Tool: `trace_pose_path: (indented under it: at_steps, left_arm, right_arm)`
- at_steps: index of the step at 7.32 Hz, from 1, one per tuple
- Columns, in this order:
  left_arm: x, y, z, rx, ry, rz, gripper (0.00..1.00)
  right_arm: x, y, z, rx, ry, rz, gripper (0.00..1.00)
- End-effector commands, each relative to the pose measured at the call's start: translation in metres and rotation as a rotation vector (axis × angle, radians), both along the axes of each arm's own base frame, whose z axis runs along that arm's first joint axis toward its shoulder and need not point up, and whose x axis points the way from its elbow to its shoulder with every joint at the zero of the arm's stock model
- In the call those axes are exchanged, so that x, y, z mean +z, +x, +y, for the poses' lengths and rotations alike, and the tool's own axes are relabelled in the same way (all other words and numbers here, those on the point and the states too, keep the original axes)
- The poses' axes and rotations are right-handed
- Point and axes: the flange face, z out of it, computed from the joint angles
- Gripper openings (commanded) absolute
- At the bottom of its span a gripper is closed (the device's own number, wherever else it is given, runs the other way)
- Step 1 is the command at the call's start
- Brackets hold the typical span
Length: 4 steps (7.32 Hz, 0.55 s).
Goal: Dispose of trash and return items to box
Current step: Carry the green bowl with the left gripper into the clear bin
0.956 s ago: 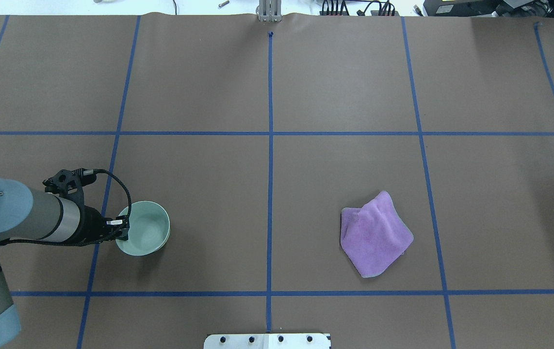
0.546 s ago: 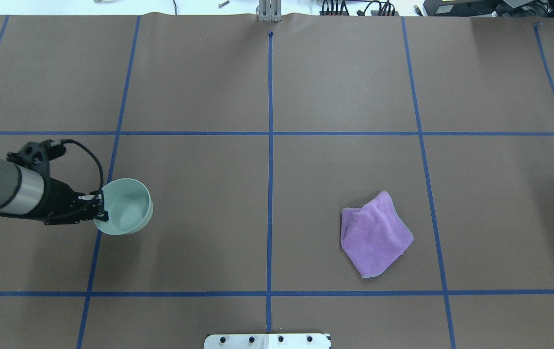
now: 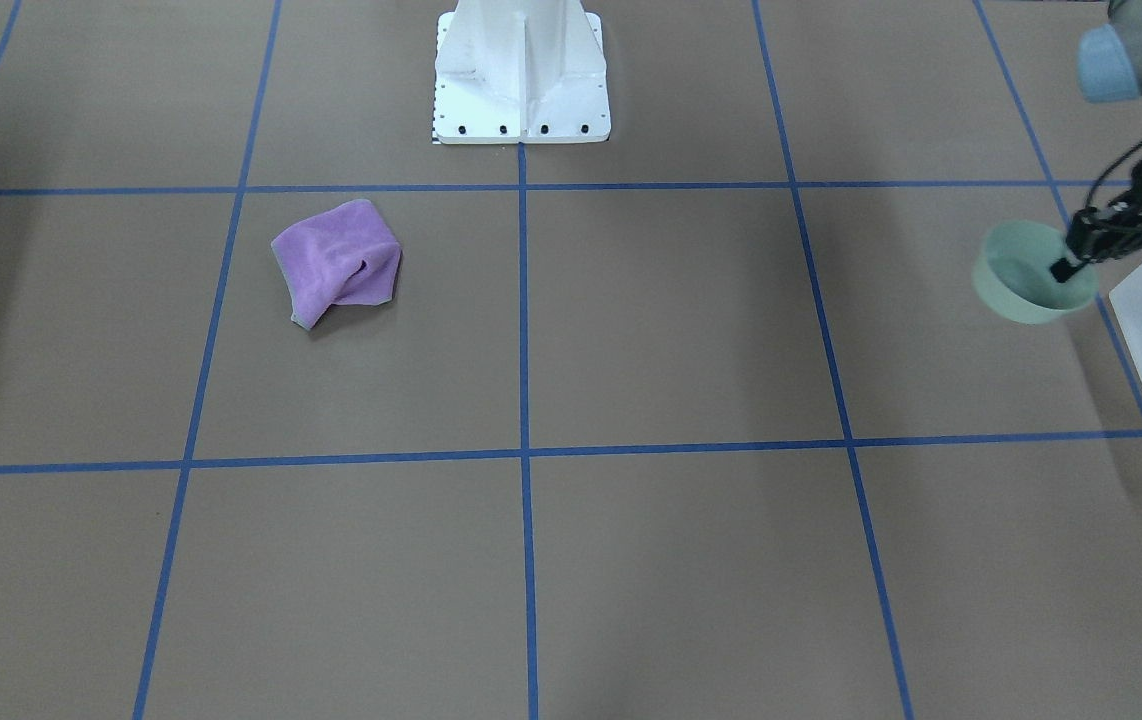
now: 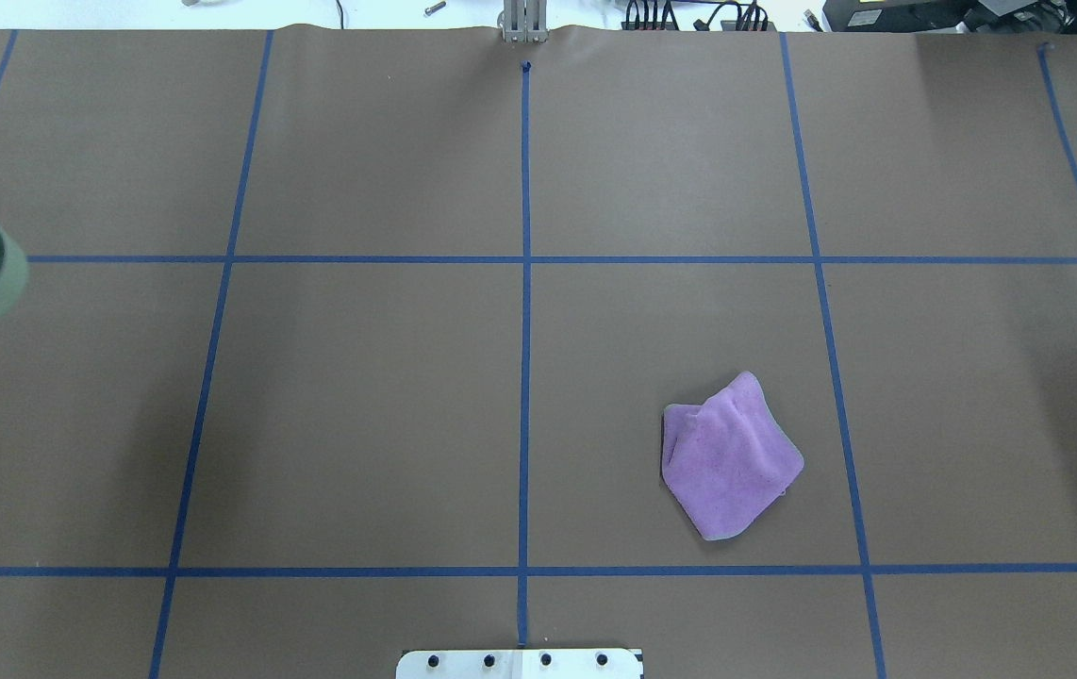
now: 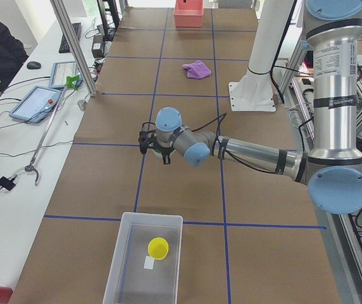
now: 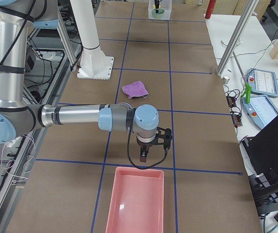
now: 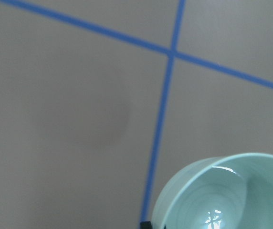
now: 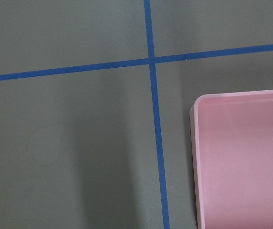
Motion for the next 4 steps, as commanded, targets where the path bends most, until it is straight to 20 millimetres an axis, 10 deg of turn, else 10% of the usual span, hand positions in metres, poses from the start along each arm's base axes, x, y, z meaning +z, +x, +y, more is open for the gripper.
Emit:
trace_pose_path:
  at_steps: [1,4]
  left_arm:
    - [0.112,-0.109,-0.003,-0.016,0.063,-0.030,0.00]
    - [0.216,-0.175,-0.011,-0.057,-0.017,-0.055,0.00]
  right_arm:
    - [-0.002,0.000,-0.001,-0.001,0.005,-0.001,1.00]
    - [-0.003,-0.001,-0.001,-0.002,0.007,-0.001,1.00]
